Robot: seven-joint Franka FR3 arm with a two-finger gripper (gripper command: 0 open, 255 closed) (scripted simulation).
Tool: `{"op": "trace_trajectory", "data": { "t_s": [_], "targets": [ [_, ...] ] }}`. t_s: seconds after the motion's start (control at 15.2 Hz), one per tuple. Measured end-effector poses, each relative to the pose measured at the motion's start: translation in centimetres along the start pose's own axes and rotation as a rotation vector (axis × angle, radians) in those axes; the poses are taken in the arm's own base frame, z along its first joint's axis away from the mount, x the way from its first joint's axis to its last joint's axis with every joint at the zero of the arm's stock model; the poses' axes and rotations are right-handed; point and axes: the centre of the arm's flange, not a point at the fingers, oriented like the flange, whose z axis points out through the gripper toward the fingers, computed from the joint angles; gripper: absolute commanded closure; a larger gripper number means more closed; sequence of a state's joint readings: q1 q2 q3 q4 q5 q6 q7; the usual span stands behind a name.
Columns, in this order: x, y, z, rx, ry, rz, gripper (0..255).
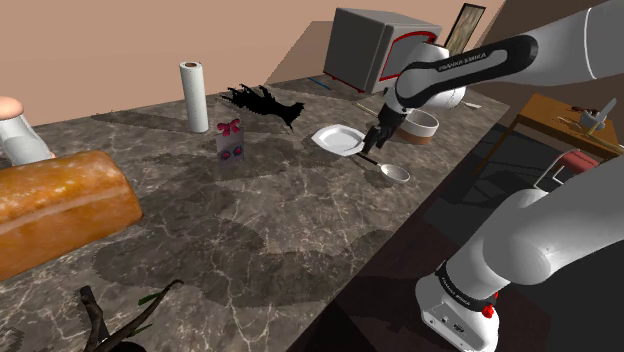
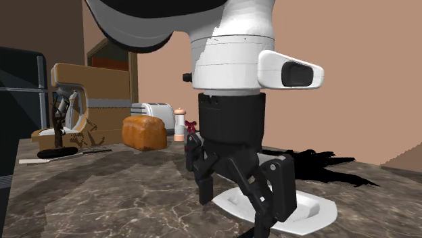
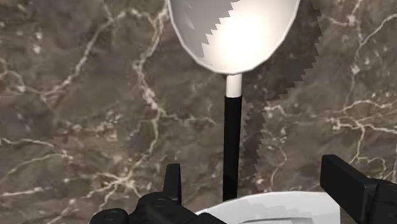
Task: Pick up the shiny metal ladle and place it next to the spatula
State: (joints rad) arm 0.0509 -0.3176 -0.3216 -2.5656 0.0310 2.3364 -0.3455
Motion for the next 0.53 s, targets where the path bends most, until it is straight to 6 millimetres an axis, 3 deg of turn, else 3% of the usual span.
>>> {"op": "trace_trajectory", "data": {
  "t_s": [0.53],
  "targets": [
    [0.2, 0.6, 4.2, 0.004, 0.002, -0.002, 0]
  ]
}}
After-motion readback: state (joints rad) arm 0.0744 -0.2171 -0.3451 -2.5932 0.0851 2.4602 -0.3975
